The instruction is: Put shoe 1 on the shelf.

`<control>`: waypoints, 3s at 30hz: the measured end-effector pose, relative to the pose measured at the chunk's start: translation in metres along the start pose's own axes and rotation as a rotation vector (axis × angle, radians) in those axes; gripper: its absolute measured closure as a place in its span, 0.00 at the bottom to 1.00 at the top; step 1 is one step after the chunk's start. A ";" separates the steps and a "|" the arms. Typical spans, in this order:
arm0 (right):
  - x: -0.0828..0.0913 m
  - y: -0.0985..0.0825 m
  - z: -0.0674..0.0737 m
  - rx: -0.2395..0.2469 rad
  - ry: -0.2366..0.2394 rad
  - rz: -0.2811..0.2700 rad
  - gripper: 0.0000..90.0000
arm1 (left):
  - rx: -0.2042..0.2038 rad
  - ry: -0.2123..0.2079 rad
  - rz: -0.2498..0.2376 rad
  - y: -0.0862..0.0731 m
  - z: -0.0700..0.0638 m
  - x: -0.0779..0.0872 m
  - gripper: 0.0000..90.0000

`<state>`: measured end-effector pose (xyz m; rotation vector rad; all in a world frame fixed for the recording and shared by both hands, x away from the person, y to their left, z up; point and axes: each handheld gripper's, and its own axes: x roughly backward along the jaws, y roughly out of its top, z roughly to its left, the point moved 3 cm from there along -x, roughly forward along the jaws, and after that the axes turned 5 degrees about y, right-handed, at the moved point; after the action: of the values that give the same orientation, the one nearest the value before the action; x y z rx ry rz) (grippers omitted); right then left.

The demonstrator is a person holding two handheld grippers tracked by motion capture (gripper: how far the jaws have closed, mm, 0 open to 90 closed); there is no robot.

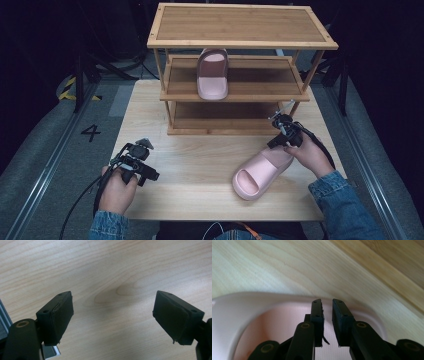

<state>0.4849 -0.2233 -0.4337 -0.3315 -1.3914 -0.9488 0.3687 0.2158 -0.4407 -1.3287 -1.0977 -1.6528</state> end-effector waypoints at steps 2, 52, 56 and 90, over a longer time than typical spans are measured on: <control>-0.004 0.003 -0.002 0.010 -0.009 -0.003 0.88 | -0.010 -0.004 0.012 -0.002 -0.002 -0.002 0.19; 0.020 -0.069 0.022 0.082 -0.023 0.006 0.61 | -0.149 -0.037 0.005 0.058 -0.035 -0.011 0.19; 0.004 -0.056 0.028 0.152 -0.020 0.024 0.61 | -0.141 -0.031 0.013 0.051 -0.031 -0.012 0.19; 0.034 -0.064 0.029 -0.025 -0.019 -0.042 0.65 | -0.124 -0.041 0.025 0.045 -0.027 -0.013 0.19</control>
<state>0.4148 -0.2541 -0.4173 -0.3316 -1.4093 -1.0009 0.4031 0.1748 -0.4481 -1.4553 -1.0125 -1.7053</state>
